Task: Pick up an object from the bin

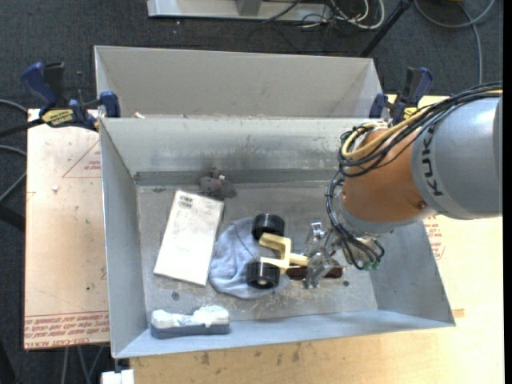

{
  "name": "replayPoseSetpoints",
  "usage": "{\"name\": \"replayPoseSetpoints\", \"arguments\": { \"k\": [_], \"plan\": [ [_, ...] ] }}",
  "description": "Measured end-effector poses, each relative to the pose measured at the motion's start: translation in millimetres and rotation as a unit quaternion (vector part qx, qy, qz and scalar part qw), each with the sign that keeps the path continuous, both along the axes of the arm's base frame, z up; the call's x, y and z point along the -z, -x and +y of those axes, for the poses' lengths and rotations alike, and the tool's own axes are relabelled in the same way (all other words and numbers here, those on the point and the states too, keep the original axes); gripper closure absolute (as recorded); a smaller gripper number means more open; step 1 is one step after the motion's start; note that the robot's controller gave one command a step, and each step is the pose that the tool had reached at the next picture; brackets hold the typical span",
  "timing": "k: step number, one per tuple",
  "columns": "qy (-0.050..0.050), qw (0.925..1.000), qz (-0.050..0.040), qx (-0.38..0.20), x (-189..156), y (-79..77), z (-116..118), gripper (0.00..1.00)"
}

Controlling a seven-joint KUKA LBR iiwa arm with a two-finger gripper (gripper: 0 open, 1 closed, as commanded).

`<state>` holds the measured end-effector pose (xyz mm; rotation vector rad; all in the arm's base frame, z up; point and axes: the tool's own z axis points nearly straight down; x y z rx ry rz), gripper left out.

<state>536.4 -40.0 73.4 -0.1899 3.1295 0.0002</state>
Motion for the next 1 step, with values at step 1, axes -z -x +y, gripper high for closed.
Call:
{"name": "replayPoseSetpoints", "arguments": {
  "k": [1],
  "plan": [
    [0.0, 1.0, 0.0, 0.0, 0.1, 0.0, 0.0, 1.0]
  ]
}}
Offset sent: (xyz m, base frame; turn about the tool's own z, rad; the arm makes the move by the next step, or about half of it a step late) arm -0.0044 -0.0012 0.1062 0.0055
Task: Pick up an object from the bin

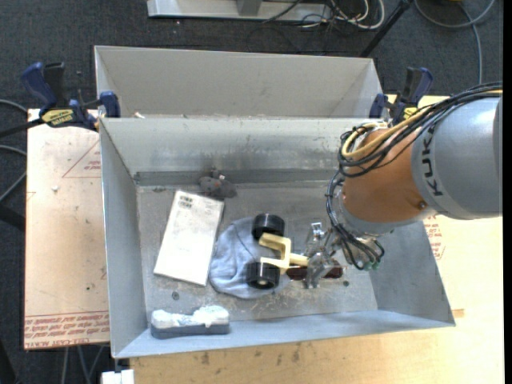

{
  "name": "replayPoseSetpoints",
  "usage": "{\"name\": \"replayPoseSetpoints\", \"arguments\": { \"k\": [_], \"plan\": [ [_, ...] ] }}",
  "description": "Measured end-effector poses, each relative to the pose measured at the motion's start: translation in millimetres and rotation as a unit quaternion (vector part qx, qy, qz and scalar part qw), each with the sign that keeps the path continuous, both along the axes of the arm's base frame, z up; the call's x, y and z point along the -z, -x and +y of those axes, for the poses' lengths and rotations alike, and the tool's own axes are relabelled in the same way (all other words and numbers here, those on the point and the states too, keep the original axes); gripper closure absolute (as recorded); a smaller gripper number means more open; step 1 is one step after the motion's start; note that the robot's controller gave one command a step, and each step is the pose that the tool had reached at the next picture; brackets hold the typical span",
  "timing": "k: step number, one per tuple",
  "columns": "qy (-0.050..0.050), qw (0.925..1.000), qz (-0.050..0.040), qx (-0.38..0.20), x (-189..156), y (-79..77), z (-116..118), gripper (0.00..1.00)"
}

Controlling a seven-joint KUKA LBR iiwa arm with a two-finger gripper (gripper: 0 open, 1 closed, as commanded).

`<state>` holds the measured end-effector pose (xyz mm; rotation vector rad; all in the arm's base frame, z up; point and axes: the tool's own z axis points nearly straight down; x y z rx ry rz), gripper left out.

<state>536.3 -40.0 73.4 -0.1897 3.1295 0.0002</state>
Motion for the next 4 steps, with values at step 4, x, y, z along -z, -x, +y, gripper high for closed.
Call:
{"name": "replayPoseSetpoints", "arguments": {
  "k": [4],
  "plan": [
    [0.0, 0.9999, 0.0032, 0.016, -126, -14.5, -14, 1.0]
  ]
}}
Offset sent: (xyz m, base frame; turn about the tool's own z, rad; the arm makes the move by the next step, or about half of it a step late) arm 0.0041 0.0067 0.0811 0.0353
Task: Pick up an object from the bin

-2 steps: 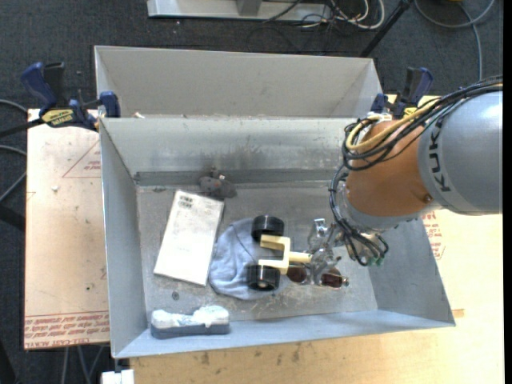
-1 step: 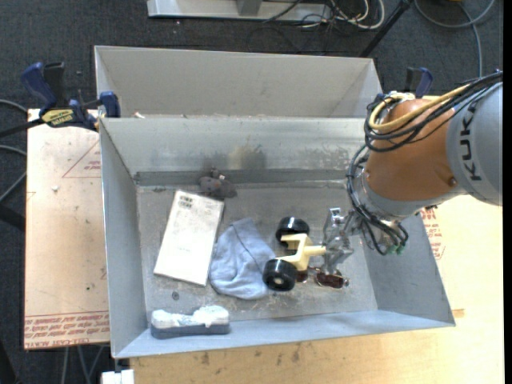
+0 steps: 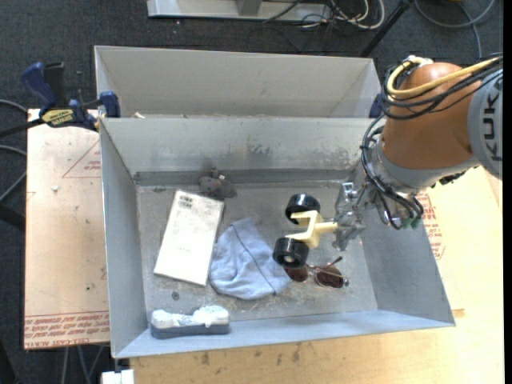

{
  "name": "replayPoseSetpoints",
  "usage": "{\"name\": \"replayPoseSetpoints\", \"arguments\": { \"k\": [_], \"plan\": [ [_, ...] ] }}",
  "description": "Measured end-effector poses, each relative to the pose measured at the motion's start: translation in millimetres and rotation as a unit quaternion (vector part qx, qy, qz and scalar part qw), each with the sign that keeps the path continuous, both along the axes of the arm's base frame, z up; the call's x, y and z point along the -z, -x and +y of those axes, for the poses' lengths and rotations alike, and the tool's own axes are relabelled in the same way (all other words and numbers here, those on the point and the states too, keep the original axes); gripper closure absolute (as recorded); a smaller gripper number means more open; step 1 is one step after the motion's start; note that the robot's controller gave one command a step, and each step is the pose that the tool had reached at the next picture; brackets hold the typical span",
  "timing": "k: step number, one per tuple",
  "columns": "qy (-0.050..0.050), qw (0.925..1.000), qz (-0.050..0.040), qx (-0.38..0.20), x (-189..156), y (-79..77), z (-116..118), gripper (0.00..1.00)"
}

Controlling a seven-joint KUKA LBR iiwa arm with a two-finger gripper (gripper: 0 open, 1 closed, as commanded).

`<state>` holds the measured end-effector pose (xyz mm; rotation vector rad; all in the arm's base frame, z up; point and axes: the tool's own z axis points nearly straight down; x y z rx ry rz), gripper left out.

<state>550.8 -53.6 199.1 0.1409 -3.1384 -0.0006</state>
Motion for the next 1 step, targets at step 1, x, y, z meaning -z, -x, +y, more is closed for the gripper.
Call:
{"name": "replayPoseSetpoints", "arguments": {
  "k": [1],
  "plan": [
    [0.0, 1.0, -0.0028, 0.001, -32.9, -10.5, -0.7, 1.0]
  ]
}}
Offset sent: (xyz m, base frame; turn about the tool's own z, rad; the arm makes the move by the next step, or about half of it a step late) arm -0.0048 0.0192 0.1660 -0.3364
